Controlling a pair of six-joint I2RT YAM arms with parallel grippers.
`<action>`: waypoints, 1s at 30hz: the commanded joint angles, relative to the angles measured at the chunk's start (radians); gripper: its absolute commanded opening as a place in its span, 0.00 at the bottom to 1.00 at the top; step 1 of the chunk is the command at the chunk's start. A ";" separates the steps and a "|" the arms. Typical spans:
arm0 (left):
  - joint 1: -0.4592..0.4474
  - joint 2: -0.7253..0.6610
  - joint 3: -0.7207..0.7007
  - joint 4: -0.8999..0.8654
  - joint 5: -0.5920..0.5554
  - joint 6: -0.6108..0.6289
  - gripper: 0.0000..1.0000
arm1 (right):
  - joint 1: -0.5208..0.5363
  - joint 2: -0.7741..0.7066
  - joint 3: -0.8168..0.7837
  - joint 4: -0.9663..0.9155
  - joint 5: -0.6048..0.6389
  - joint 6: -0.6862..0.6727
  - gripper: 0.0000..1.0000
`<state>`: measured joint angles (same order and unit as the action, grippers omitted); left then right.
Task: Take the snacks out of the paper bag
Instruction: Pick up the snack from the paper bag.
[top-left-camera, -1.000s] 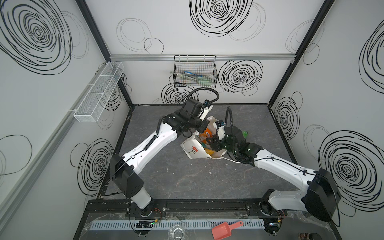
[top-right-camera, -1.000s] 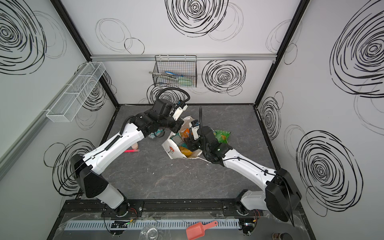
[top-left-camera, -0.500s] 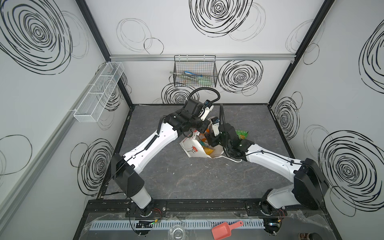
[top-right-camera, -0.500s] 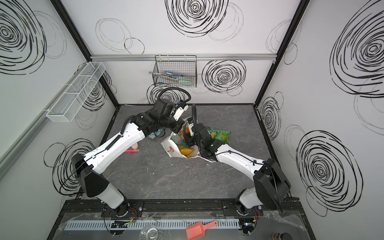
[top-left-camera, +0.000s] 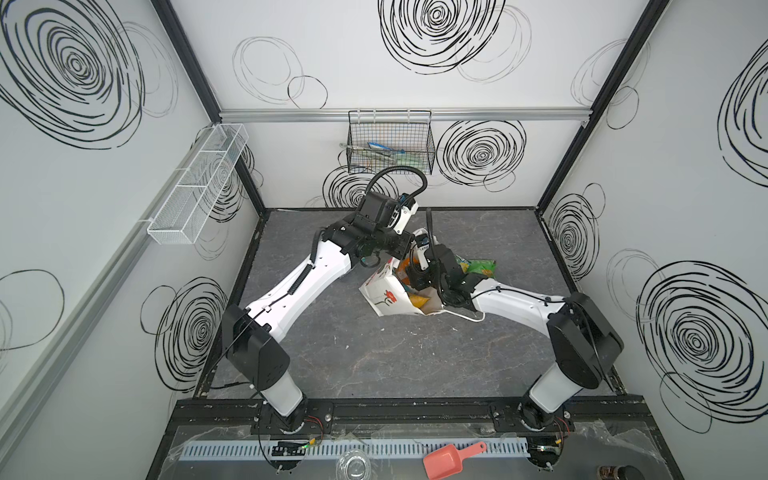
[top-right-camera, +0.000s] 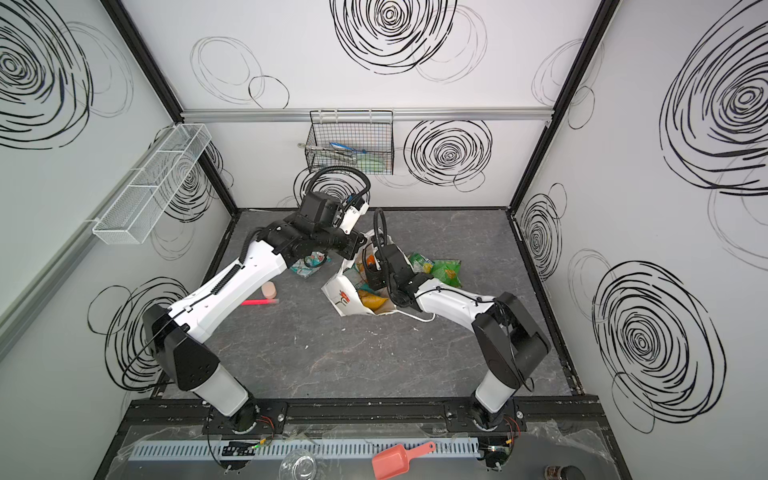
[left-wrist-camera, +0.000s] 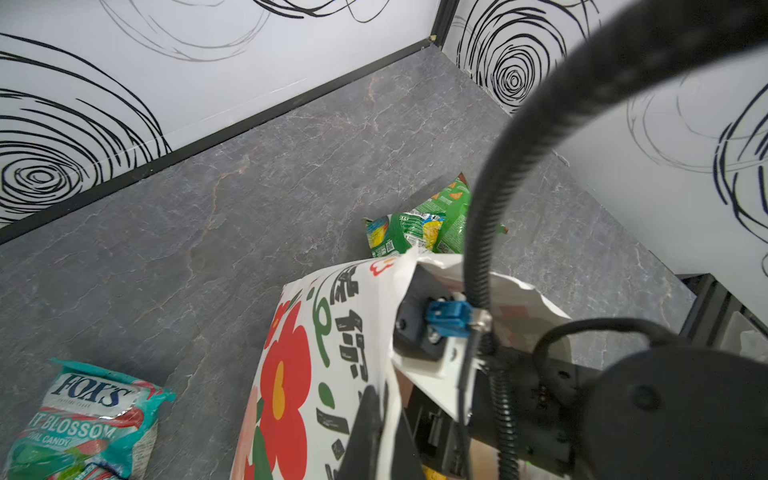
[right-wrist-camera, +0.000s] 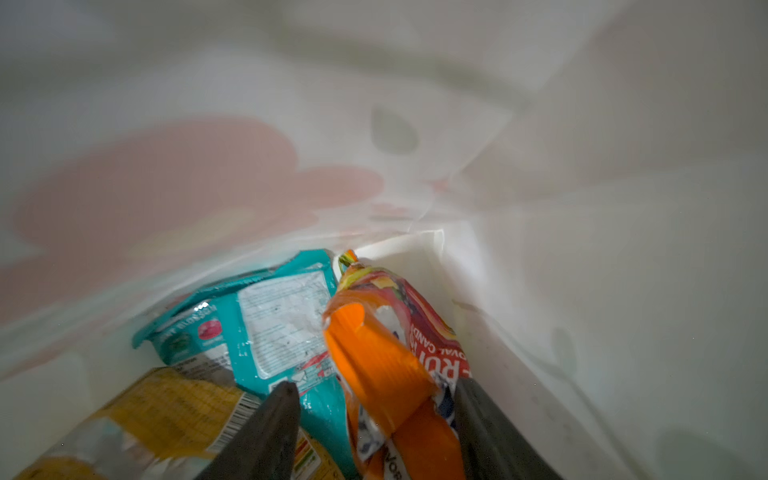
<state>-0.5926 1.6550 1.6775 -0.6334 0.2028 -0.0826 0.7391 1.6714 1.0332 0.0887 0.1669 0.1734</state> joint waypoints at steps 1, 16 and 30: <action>0.000 -0.004 0.022 0.102 0.050 -0.015 0.00 | -0.004 0.044 0.049 -0.046 0.007 0.017 0.67; 0.013 -0.014 -0.016 0.098 0.020 -0.006 0.00 | -0.004 -0.009 0.076 -0.067 -0.065 0.028 0.08; 0.045 -0.029 -0.031 0.091 0.008 -0.004 0.00 | -0.004 -0.239 0.008 -0.006 -0.141 0.011 0.00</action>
<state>-0.5541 1.6569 1.6539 -0.5991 0.2008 -0.0902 0.7372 1.4914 1.0595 -0.0097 0.0498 0.1970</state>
